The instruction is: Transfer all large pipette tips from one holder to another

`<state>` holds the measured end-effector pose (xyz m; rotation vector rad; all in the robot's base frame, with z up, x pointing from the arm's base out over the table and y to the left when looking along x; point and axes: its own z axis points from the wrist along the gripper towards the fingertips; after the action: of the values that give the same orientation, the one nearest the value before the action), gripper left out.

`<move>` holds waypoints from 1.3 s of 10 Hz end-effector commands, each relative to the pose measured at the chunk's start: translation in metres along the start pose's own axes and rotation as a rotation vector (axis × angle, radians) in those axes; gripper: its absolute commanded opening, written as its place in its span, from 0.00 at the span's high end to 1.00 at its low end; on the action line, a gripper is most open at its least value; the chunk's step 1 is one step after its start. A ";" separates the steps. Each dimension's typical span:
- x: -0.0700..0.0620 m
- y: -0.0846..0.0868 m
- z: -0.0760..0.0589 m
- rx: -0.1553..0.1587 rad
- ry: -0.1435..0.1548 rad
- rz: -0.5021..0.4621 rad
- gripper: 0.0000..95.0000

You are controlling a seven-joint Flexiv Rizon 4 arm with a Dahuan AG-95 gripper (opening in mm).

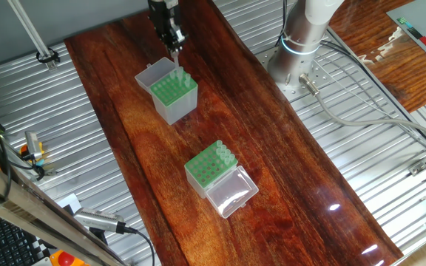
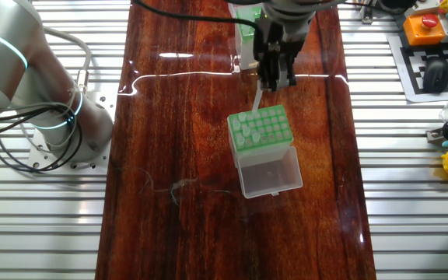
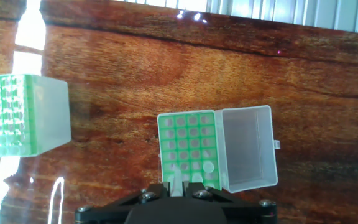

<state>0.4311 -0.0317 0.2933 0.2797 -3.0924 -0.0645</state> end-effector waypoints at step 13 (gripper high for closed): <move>-0.031 0.089 0.010 0.008 0.010 -0.136 1.00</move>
<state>0.4448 0.0618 0.2860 0.2198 -3.0852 0.0266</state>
